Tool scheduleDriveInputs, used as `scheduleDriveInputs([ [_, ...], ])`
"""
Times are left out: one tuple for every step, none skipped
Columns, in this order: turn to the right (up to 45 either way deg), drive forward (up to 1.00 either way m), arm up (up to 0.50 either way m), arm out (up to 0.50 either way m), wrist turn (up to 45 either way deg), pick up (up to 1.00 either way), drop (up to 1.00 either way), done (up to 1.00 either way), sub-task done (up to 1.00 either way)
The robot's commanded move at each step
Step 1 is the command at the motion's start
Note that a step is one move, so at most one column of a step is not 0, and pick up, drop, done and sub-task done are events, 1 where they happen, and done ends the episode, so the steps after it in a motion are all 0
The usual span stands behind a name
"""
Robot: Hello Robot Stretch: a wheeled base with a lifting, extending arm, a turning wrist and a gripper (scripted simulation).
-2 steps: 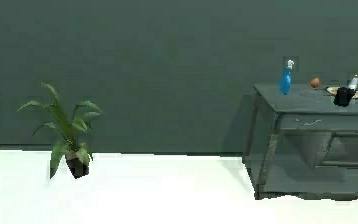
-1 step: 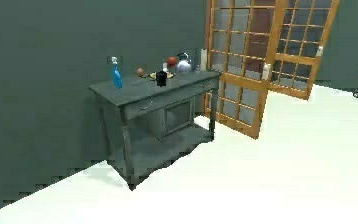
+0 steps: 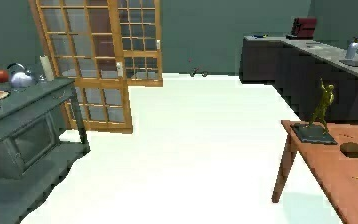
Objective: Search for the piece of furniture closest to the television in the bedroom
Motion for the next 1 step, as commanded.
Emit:
scheduleDriveInputs([
  [0.0,1.00,0.00,0.00,0.0,0.00,0.00,0.00,0.00],
])
